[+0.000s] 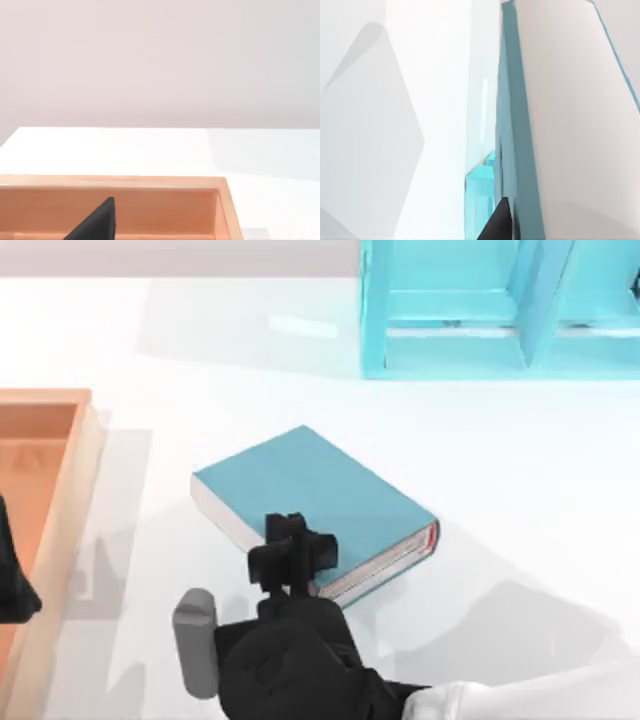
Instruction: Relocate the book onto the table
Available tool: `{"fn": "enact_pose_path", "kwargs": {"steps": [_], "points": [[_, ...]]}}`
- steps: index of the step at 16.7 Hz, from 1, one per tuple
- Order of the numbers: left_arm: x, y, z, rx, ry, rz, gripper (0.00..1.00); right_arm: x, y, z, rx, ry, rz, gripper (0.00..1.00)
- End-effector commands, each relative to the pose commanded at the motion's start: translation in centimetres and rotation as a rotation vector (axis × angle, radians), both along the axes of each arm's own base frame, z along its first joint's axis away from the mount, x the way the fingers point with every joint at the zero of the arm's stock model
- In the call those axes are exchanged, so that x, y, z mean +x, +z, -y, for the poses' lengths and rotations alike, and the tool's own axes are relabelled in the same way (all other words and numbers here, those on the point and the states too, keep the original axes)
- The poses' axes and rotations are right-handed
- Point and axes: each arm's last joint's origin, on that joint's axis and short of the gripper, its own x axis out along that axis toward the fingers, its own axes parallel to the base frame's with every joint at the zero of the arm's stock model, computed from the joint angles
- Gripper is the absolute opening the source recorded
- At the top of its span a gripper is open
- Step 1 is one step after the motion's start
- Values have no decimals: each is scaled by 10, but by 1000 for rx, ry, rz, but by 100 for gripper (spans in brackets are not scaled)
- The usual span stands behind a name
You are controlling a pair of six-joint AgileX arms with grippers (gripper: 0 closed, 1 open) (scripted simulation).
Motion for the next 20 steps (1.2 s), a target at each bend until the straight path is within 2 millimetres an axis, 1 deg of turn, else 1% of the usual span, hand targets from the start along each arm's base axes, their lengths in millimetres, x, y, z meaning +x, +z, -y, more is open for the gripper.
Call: {"fn": "enact_pose_path", "kwargs": {"steps": [4, 6, 8, 12, 17, 20], "points": [[0, 0, 0, 0, 0, 0, 100, -3, 2, -1, 1, 1, 3, 0], [0, 0, 0, 0, 0, 0, 100, -2, -2, 0, -3, -2, -1, 0], [0, 0, 0, 0, 0, 0, 100, -2, -8, 0, -1, -3, -1, 0], [0, 0, 0, 0, 0, 0, 100, -2, -29, 0, -5, -1, -2, 0], [0, 0, 0, 0, 0, 0, 100, -2, -31, 0, -3, -2, -1, 0], [0, 0, 0, 0, 0, 0, 100, -2, -31, 0, -3, -2, -1, 23]]}}
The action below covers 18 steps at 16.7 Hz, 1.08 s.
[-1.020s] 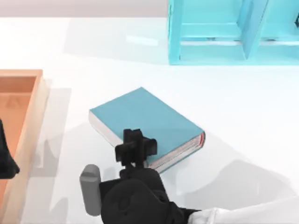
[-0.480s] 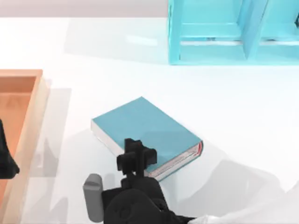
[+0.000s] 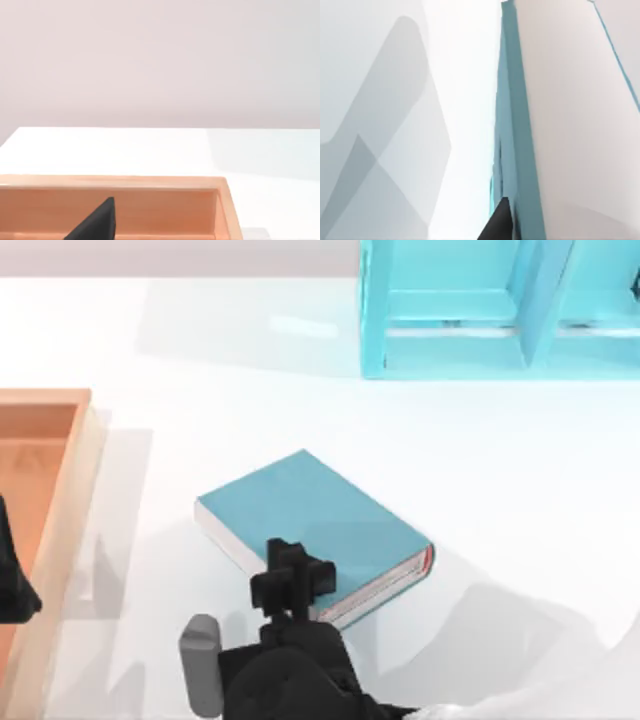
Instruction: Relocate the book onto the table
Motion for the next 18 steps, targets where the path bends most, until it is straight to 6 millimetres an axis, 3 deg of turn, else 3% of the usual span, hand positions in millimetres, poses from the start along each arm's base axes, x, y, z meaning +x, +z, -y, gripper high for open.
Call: {"fn": "enact_pose_path", "kwargs": {"steps": [10, 18], "points": [[0, 0, 0, 0, 0, 0, 100, 0, 0, 0, 0, 0, 0, 98], [0, 0, 0, 0, 0, 0, 100, 0, 0, 0, 0, 0, 0, 100]]}}
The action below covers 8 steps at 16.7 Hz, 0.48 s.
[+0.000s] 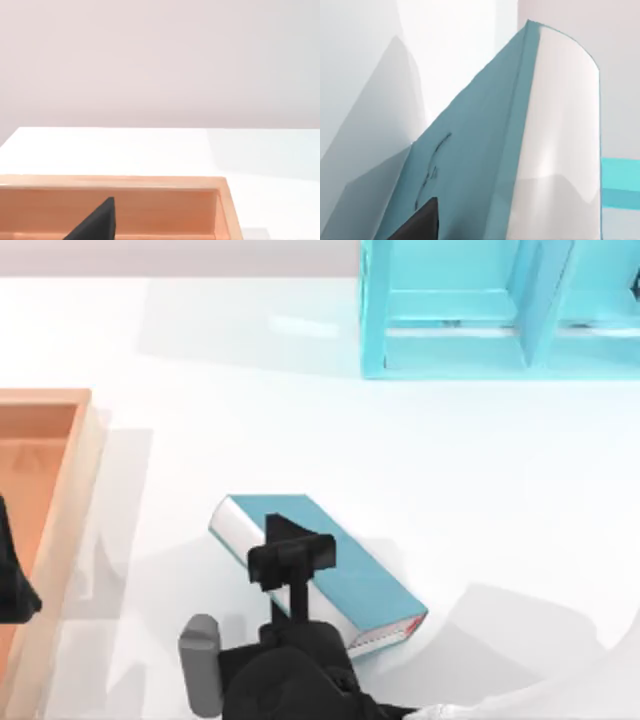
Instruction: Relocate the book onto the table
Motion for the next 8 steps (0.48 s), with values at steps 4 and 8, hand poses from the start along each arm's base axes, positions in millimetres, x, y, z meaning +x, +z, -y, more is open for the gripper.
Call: {"fn": "enact_pose_path", "kwargs": {"steps": [4, 8], "points": [[0, 0, 0, 0, 0, 0, 100, -11, 2, -5, 17, 10, -6, 100], [0, 0, 0, 0, 0, 0, 100, -70, 7, -21, 69, 65, -45, 100]]}}
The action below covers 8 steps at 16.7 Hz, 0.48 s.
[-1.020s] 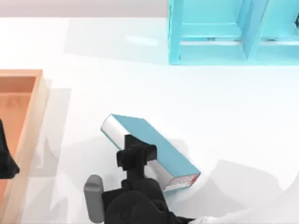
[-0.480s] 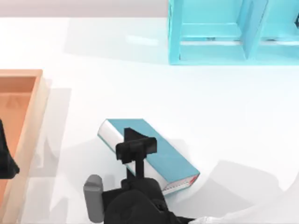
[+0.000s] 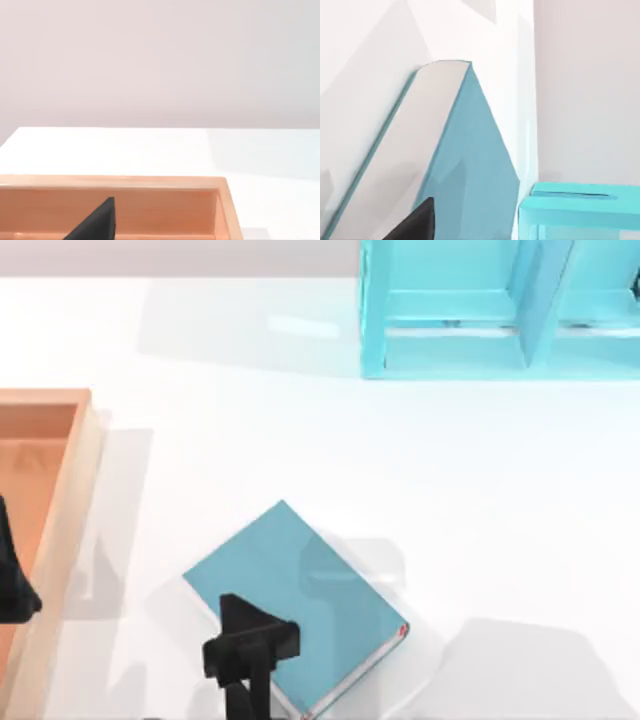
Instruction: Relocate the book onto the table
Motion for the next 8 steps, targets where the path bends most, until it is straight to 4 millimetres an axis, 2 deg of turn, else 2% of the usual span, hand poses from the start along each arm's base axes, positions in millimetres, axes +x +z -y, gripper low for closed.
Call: {"fn": "enact_pose_path", "kwargs": {"steps": [4, 6, 8], "points": [[0, 0, 0, 0, 0, 0, 100, -63, -1, 4, 1, 20, -33, 100], [0, 0, 0, 0, 0, 0, 100, -78, 0, 10, -21, 1, -17, 100], [0, 0, 0, 0, 0, 0, 100, -82, 1, 15, -43, -26, 9, 100]]}}
